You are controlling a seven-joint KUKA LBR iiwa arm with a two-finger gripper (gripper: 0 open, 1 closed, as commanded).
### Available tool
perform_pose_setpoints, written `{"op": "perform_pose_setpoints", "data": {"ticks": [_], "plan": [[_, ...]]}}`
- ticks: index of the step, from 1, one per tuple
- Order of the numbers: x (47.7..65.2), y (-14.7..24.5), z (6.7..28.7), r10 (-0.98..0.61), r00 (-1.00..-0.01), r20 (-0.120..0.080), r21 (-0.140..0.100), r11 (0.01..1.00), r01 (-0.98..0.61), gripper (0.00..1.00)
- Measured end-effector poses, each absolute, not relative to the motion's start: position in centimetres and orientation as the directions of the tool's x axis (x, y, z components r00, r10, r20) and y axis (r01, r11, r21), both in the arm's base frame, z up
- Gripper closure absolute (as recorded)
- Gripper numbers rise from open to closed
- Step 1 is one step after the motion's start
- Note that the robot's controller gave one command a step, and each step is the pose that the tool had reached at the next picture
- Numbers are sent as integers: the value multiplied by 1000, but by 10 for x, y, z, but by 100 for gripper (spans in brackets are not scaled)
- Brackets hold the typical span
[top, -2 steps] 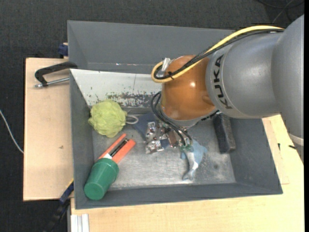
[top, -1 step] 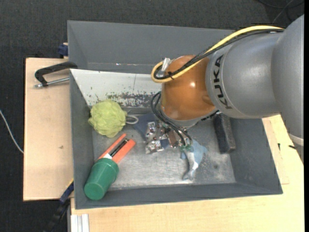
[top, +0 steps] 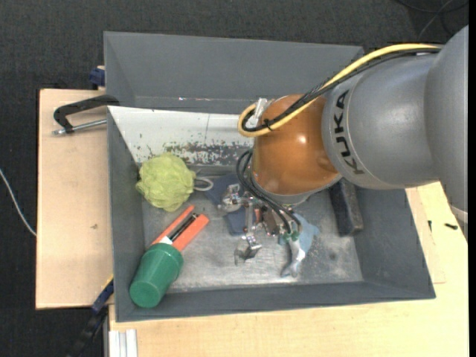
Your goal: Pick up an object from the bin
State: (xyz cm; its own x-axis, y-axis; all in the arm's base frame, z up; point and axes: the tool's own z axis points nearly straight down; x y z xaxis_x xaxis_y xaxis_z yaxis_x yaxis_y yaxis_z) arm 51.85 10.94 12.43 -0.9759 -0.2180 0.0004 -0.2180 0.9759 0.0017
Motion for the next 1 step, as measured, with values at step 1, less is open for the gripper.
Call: {"op": "perform_pose_setpoints", "data": {"ticks": [1], "plan": [[519, 109, 124, -218, -976, 0, 2, 976, -218, 0]]}}
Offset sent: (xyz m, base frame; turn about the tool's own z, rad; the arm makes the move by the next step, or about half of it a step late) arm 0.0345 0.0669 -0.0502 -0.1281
